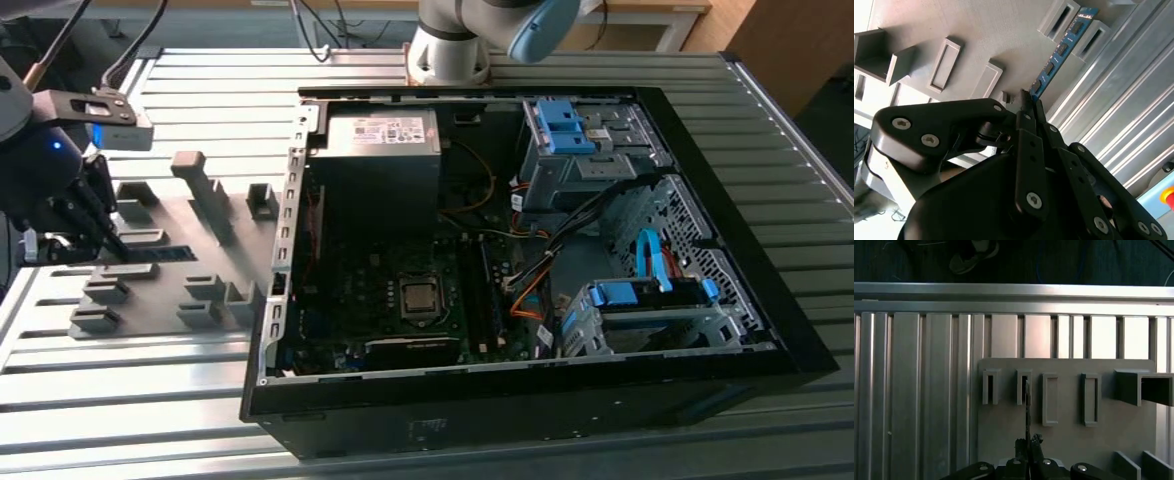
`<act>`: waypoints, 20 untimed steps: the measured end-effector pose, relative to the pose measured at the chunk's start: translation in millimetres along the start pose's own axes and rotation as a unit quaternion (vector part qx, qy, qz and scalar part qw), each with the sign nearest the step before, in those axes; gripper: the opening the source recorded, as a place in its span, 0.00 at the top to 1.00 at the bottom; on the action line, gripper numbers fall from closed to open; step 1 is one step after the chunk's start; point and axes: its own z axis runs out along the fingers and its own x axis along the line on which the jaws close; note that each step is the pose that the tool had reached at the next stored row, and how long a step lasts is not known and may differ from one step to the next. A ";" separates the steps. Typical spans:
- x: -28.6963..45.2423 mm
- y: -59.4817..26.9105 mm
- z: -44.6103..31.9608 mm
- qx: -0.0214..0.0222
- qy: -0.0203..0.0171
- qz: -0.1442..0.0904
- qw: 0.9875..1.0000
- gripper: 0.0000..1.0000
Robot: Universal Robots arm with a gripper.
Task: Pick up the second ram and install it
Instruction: 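Pick up the second ram and move it above second insertion slot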
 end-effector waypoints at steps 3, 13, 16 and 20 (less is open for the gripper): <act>-0.1 -0.1 -5.4 0.000 0.000 0.000 1.000 0.86; -0.2 -0.3 -22.2 0.000 0.000 0.000 1.000 0.86; -0.3 -0.4 -28.6 0.000 0.000 0.000 1.000 0.86; -0.4 -0.5 -38.2 0.000 0.000 0.000 1.000 0.86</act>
